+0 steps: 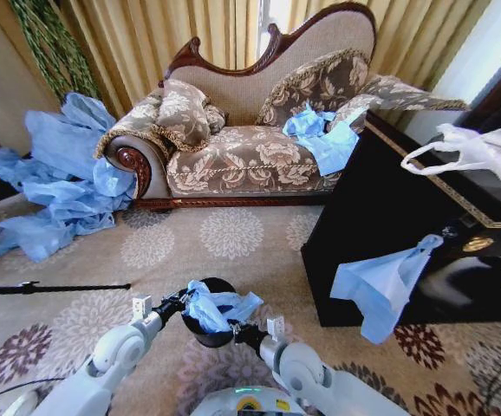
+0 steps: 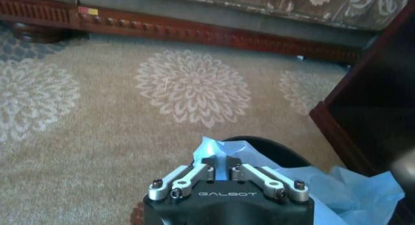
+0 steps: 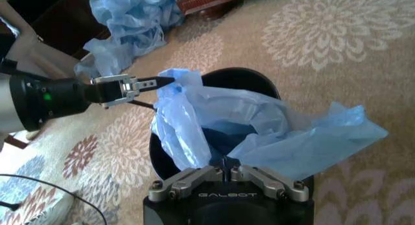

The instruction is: Place a garbage bag over the trash bin.

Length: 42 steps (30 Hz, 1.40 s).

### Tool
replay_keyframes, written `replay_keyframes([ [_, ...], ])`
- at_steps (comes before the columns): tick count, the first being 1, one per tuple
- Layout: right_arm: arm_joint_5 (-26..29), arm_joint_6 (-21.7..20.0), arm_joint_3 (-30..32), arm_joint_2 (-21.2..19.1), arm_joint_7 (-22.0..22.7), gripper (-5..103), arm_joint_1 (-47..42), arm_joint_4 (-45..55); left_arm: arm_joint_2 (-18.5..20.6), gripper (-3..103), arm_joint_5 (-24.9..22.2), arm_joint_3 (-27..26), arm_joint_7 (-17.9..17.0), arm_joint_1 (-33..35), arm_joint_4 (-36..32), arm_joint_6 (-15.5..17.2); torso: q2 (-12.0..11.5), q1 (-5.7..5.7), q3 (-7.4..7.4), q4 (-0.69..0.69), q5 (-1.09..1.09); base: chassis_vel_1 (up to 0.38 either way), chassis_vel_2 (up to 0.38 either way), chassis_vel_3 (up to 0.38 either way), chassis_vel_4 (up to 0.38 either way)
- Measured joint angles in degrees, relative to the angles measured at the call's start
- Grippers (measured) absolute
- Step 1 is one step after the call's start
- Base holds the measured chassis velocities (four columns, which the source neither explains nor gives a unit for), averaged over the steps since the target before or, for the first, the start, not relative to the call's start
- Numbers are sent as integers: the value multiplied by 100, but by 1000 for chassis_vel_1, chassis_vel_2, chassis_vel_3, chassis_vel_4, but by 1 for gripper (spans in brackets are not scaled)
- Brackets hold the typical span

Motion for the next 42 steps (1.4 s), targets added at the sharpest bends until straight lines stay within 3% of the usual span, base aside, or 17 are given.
replay_keyframes([
  [4, -41, 3, 97, -35, -16, 0, -67, 85, -26, 2, 63, -64, 45, 138, -162, -131, 0, 0, 0, 0, 0, 0, 0, 0, 0],
  [8, -79, 8, 180, -51, -18, 0, -103, 154, -27, 1, 68, -151, 47, 240, -366, -189, 0, 0, 0, 0, 0, 0, 0, 0, 0],
  [18, -3, 12, 296, -96, -22, 0, 13, 475, 11, 0, -60, -447, -238, 676, -1734, -381, 0, 0, 0, 0, 0, 0, 0, 0, 0],
  [29, -4, 280, 194, 384, -720, 0, 281, -425, 21, 0, -67, -427, -305, 784, -2186, -370, 0, 0, 0, 0, -1, 0, 0, 0, 0],
  [34, -42, 369, -6, 724, -741, 0, 296, -619, -21, 0, -134, -381, -620, 718, -2280, -377, 0, 0, 0, 0, 0, 0, 0, 0, 0],
  [42, -372, 335, -208, 722, -707, 0, 192, -780, -231, 0, -392, -581, -1721, 658, -2377, -779, 0, 0, 0, 0, 0, 0, 0, 0, 0],
])
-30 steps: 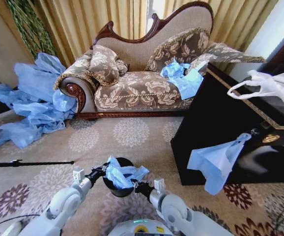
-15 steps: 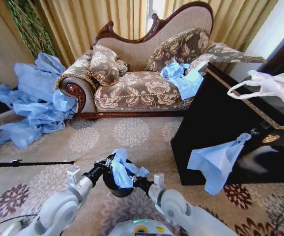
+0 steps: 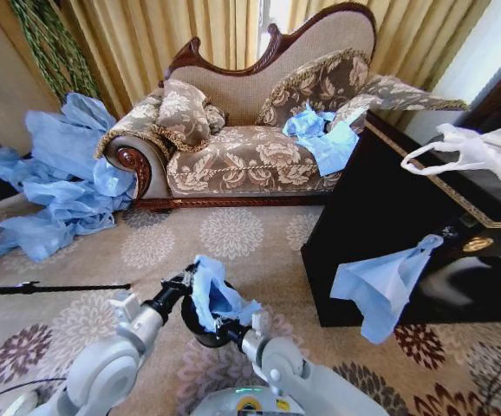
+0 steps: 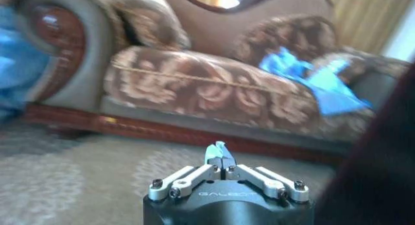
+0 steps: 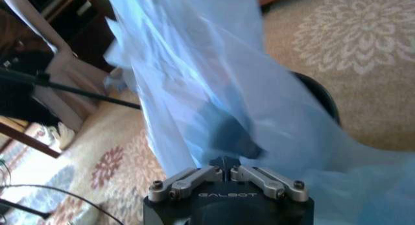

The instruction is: Place a garbage bag over the trash bin.

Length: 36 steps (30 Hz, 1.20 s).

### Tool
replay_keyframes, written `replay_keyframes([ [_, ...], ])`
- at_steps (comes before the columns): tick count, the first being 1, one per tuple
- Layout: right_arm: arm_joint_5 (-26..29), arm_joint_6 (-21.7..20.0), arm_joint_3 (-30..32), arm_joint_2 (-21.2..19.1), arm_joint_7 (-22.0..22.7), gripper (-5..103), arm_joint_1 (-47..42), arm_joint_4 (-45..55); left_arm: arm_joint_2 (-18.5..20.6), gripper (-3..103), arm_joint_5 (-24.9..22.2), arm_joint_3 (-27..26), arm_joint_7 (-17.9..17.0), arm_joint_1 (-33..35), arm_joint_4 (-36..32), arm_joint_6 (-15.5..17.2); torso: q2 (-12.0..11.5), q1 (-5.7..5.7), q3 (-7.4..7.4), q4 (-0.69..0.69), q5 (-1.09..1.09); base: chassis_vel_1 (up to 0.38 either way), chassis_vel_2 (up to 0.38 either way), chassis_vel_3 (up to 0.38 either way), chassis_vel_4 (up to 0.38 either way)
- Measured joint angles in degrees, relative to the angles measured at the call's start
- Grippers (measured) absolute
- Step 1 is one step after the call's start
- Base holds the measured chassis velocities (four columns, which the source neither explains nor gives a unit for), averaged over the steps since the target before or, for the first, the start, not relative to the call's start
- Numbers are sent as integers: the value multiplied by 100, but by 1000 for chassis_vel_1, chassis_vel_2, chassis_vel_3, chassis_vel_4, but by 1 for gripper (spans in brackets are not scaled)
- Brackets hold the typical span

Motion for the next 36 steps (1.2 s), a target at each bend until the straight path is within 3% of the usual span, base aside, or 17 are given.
replay_keyframes([
  [8, -260, -33, -41, -172, 23, 0, -133, 208, -282, 0, -7, -8, -684, -60, 279, -342, 0, 0, 0, 0, 0, 0, 0, 0, 0],
  [12, -398, -33, -81, -166, 40, 0, -178, 240, -335, 0, -15, -77, -810, -57, 338, -379, 0, 0, 0, 0, 0, 0, 0, 0, 0],
  [28, 72, -25, 35, 114, 207, 0, 296, 195, -305, 0, 126, 99, -450, 25, 283, -338, 0, 0, 0, 0, 0, 0, 0, 0, 0],
  [36, -15, 13, -31, 632, 294, 0, 664, -638, -320, 0, 165, 93, -354, 112, 230, -336, 0, 0, 1, 1, 1, 0, 0, 0, 0],
])
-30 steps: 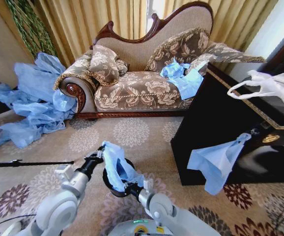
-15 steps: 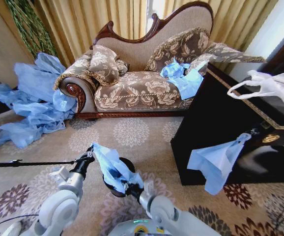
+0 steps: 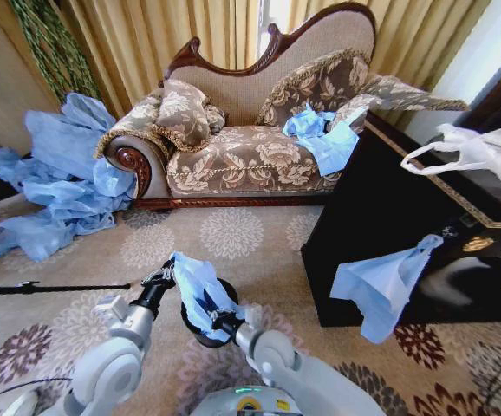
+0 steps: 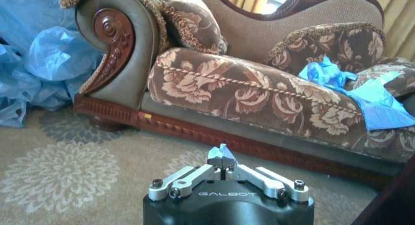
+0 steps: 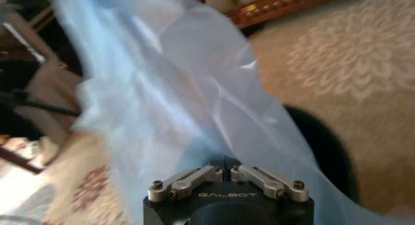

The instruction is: Place a garbage bag over the trash bin.

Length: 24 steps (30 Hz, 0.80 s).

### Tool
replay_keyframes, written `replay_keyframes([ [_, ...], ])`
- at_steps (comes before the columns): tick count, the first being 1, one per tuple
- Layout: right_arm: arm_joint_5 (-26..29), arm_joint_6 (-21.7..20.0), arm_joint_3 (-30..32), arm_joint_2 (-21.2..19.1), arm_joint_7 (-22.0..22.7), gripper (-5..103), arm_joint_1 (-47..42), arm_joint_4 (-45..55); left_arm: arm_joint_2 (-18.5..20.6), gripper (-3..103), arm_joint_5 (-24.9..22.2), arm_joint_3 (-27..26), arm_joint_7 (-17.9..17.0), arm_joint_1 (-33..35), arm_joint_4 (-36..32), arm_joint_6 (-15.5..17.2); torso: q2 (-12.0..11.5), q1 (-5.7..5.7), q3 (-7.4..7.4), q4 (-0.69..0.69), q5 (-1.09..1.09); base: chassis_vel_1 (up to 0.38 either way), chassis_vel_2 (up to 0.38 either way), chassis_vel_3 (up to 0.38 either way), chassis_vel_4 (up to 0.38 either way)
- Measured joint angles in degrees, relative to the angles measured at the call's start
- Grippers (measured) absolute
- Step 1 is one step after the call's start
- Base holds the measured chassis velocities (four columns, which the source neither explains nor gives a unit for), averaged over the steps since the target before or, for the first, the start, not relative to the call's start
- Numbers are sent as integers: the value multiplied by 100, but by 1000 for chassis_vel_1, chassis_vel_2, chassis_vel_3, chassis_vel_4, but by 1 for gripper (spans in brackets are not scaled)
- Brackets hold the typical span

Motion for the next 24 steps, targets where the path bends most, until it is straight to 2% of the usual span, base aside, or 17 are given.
replay_keyframes([
  [2, 4, -1, 29, -6, 0, 0, 99, -64, -2, 0, 7, -13, 20, 31, -17, 1, 0, 0, 0, 0, 0, 0, 0, 0, 0],
  [9, 339, -90, 24, -409, 83, 0, 721, -88, -76, 0, 125, -27, 206, 159, -45, 2, 0, 0, 0, -1, -1, 0, 0, 0, 0],
  [15, 386, -82, 156, -312, 192, 0, 917, -251, -74, 0, 185, -9, 328, 193, -49, 7, 0, 0, 0, -1, 0, 0, 0, 0, 0],
  [19, 166, -15, 193, -179, 83, 0, 1032, -590, -72, 0, 196, -18, 378, 218, -57, 8, 0, 0, 0, 0, 0, 0, 0, 0, 0],
  [21, -133, 55, 214, -124, -76, 0, 1065, -829, -77, 0, 231, -35, 443, 259, -60, 8, 0, 0, 0, -1, 0, 0, 0, 0, 0],
  [24, -215, 92, 235, -95, -70, 0, 1081, -922, -88, 0, 248, -37, 470, 280, -67, 6, 0, 0, 0, 0, 0, 0, 0, 0, 0],
])
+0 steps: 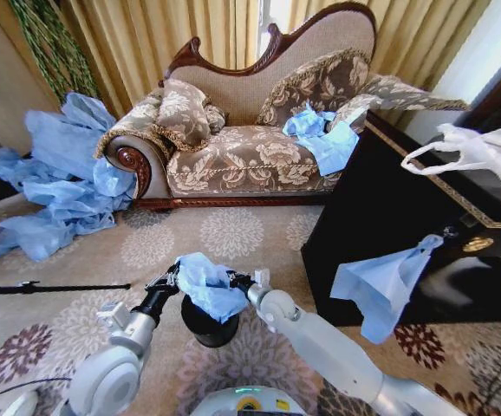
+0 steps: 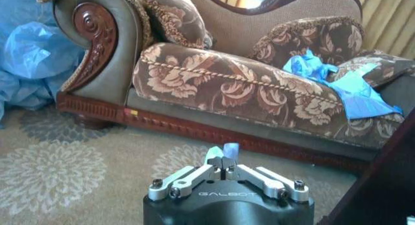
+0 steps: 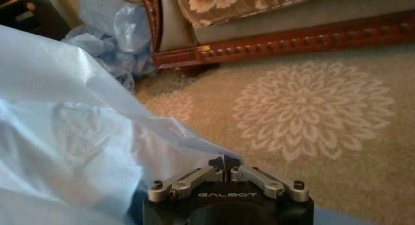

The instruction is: Place a garbage bag over the trash bin.

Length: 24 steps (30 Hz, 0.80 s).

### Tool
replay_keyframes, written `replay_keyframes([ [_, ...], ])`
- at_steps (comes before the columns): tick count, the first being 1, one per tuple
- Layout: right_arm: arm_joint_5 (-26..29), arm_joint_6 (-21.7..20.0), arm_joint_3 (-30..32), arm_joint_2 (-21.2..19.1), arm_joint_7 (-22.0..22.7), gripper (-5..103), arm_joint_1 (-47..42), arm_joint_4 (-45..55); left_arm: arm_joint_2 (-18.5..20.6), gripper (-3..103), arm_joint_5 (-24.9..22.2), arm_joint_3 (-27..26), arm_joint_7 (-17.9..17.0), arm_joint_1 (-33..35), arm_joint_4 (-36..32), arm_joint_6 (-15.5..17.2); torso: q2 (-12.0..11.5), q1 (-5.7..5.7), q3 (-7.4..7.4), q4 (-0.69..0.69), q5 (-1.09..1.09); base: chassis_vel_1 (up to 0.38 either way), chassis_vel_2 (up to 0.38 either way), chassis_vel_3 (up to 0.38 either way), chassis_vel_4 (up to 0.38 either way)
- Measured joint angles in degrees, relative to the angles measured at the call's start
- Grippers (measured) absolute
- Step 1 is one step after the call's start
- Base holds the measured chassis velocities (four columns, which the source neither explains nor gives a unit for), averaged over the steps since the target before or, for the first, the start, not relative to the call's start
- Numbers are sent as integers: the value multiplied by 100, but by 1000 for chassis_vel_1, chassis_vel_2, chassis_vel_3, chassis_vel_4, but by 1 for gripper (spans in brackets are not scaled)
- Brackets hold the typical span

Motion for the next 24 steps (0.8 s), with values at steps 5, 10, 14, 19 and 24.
replay_keyframes([
  [5, 197, -41, -123, -237, 149, 0, -97, 459, -20, 0, 3, 14, 2, -34, 7, -4, 0, 0, 0, -1, 0, 0, 0, 0, 0],
  [10, 566, -131, -478, -478, 532, 0, -353, 1174, -29, 0, 10, 63, -15, -74, 55, -7, 0, 0, -1, -1, 0, 0, 0, 0, 0],
  [14, 614, -140, -687, -458, 616, 0, -507, 1352, -36, 0, 13, 118, -36, -108, 84, -7, 0, 0, -1, -1, 0, 0, 0, 0, 0],
  [19, 676, -207, -1172, -589, 686, 0, -664, 1760, -16, 0, 12, 126, -119, -135, 104, -6, 0, 0, -1, 0, 0, 0, 0, 0, 0],
  [24, 685, -236, -1408, -786, 685, 0, -800, 1988, -22, 0, 9, 125, -159, -148, 105, -6, 0, -1, -1, -1, -1, 0, 0, 0, 0],
])
